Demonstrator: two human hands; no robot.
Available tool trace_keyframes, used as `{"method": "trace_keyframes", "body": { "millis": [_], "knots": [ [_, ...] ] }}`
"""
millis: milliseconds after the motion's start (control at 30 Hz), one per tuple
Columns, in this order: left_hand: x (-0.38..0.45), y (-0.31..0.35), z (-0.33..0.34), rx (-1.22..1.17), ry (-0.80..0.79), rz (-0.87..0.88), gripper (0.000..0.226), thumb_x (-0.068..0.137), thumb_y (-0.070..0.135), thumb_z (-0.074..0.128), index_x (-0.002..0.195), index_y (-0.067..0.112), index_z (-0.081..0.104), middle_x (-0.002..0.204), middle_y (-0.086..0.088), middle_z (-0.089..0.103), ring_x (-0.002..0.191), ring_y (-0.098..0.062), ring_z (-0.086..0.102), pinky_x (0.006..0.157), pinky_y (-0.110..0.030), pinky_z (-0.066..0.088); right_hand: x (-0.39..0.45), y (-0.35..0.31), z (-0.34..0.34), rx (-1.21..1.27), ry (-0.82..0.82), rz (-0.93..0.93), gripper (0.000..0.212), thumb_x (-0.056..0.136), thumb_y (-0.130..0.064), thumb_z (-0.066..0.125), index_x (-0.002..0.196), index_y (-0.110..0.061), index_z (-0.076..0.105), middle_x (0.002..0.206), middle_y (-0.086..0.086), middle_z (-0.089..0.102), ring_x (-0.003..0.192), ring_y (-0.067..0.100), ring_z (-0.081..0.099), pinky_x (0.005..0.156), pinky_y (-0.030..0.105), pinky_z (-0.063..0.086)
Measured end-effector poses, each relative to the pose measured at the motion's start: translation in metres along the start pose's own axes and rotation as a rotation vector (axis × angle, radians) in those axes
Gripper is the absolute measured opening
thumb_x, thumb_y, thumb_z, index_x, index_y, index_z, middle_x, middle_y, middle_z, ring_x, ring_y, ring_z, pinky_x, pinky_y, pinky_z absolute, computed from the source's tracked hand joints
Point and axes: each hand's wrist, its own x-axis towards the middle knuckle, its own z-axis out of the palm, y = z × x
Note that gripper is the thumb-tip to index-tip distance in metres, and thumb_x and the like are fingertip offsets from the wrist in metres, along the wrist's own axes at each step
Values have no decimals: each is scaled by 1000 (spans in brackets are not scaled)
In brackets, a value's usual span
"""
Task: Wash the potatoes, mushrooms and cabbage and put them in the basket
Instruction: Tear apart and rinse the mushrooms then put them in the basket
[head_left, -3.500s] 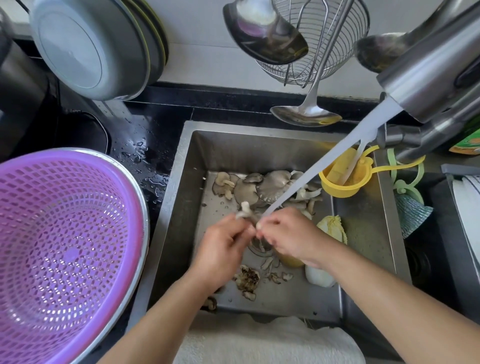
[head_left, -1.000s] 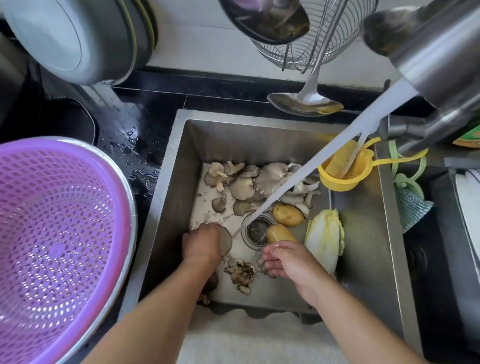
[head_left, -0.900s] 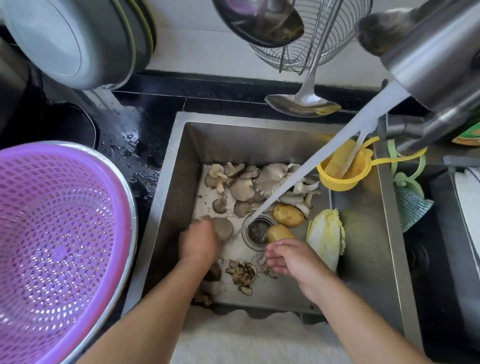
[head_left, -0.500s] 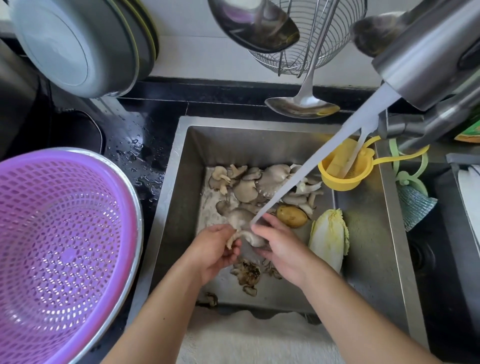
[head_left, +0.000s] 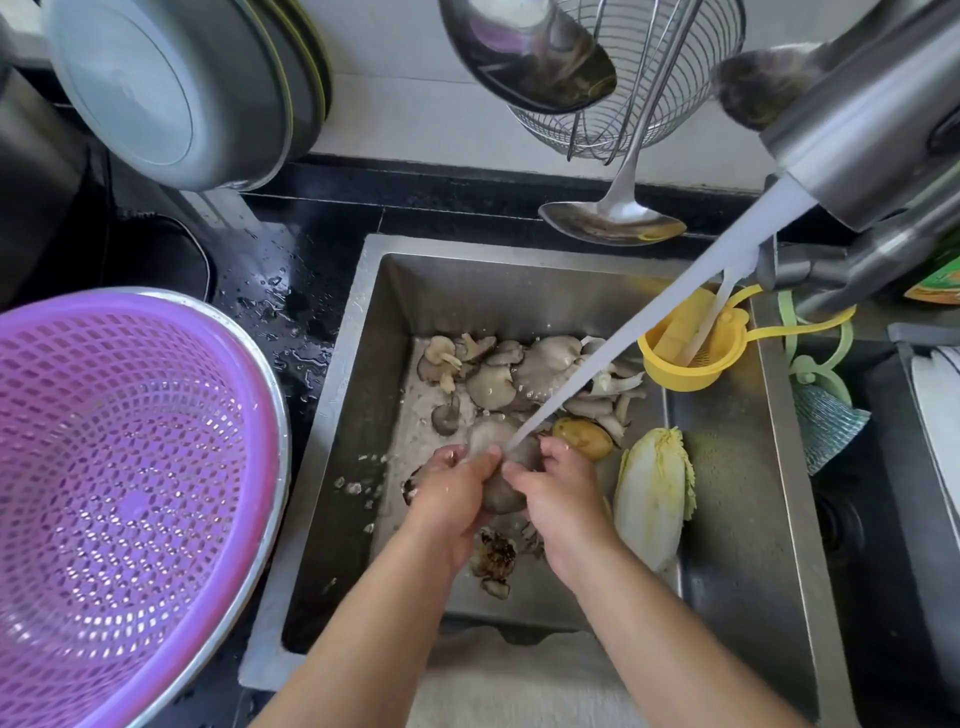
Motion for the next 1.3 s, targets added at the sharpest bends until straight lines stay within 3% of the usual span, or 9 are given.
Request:
{"method": "trace_keyframes", "body": {
  "millis": [133,267,400,567,733,833,933,1133,1300],
  "knots": [
    [9,-2,11,-15,74,-64,23,102,9,60,125,12,59,113,-19,74,88,-30,75,68,-37,61,7,5,4,22,122,135,19,88,-6,70,103,-17,69,100,5,75,96,25,71,91,49,60],
    [-4,7,3,71,-133,-67,17,99,-2,54,108,5,67,92,-18,75,64,-22,67,52,-29,54,9,0,-6,123,10,204,35,90,-6,73,121,-20,64,104,6,77,91,22,75,73,42,62],
    [-11,13,-8,93,-229,-118,19,97,0,57,107,8,71,94,-12,78,79,-22,72,67,-31,58,3,-9,-9,35,-165,212,23,91,-12,76,112,-18,67,98,2,77,90,20,74,72,38,61],
    [1,6,-5,-17,18,-158,29,95,-2,51,119,1,67,108,-20,76,99,-35,72,90,-46,60,19,2,9,-77,32,317,18,96,-30,71,102,-14,68,98,6,71,88,27,70,69,41,64],
    [-3,10,11,-119,69,-232,43,103,43,55,112,4,71,85,-10,79,79,-24,73,65,-32,59,-4,10,24,-822,202,-261,15,99,-25,59,98,-21,74,98,-1,71,90,23,65,71,30,46],
    [-15,16,11,-214,-115,-249,65,101,60,53,116,1,76,105,-16,79,101,-30,74,92,-41,57,-23,2,18,-1090,64,-493,23,99,-17,53,112,-23,71,116,-4,63,105,21,61,82,32,49],
    [-4,13,1,-346,-122,-252,59,106,49,49,137,0,64,115,-19,75,103,-32,74,91,-44,58,-38,2,-1,-871,-146,-449,28,100,-17,54,116,-28,74,118,-9,67,107,12,60,93,28,50],
    [-13,2,14,-249,-205,-172,40,112,28,41,132,7,68,119,-18,76,104,-28,74,90,-44,58,3,-1,-4,-860,142,-330,44,108,-37,38,147,-20,51,159,4,40,146,25,32,121,40,27],
    [-16,7,30,-220,-81,-190,30,108,18,52,123,0,71,95,-17,76,88,-30,70,55,-33,59,29,-7,8,-801,253,-184,46,106,-46,39,118,-12,66,122,14,67,115,35,59,90,41,46]
  ]
}}
